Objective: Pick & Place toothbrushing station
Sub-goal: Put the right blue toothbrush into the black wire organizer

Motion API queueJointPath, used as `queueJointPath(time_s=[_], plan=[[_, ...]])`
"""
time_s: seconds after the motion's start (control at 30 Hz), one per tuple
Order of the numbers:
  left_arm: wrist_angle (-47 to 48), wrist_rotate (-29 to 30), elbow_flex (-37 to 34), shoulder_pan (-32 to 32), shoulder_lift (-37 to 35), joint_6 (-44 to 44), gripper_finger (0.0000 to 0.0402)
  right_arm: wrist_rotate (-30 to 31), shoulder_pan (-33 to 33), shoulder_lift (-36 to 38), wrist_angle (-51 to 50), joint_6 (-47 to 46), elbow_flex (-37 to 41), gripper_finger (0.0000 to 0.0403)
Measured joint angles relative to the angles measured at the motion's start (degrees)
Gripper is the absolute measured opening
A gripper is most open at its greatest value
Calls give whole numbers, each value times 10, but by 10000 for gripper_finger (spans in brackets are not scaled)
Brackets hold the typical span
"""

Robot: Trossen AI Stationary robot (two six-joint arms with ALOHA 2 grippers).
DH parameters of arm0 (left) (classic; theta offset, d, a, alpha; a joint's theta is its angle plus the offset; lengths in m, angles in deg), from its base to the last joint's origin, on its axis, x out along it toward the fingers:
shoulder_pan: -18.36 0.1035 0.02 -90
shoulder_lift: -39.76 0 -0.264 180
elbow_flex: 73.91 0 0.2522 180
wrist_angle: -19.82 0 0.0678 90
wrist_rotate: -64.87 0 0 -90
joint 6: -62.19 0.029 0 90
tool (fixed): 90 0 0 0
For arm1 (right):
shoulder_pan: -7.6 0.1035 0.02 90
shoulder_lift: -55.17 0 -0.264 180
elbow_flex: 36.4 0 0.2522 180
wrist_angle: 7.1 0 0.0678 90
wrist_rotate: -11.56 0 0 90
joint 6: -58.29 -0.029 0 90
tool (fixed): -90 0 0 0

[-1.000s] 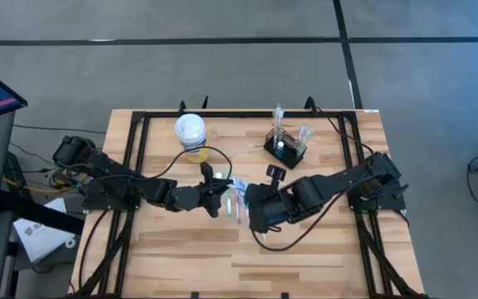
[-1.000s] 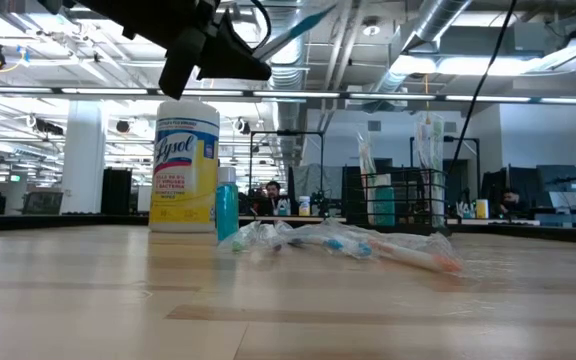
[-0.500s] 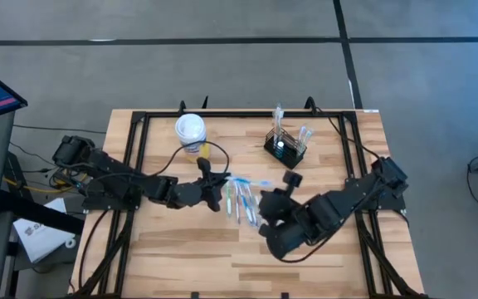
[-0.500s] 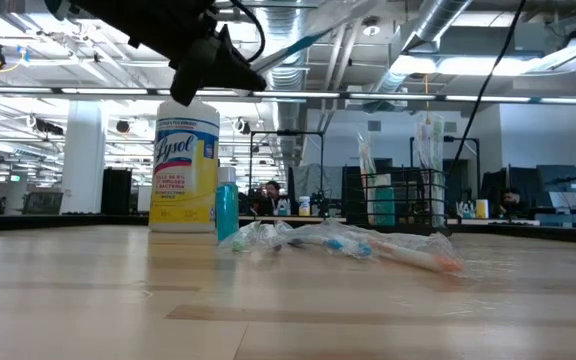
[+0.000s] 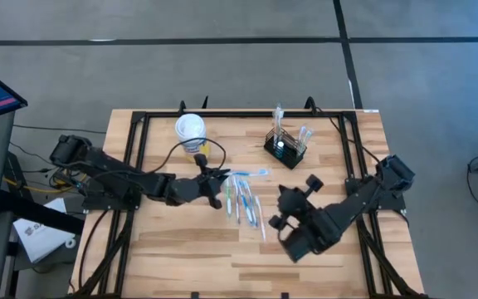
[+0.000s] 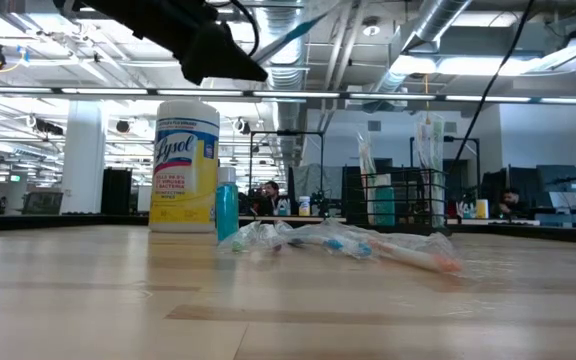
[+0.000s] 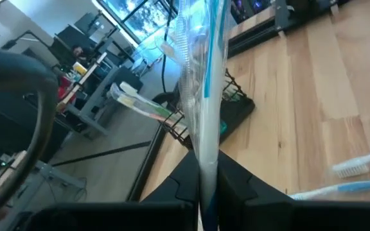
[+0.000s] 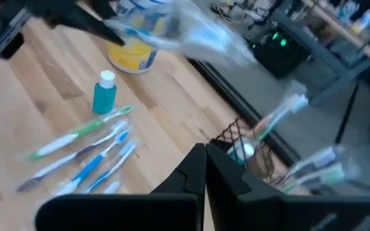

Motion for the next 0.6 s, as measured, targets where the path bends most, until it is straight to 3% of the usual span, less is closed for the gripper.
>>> queueJointPath(time_s=[0.3, 0.6], plan=[[-13, -64, 0, 3, -18, -43, 12, 85, 52, 80, 61, -161, 154, 0], [-37, -112, 0, 5, -15, -50, 12, 130, 84, 181, 279, -81, 302, 0]])
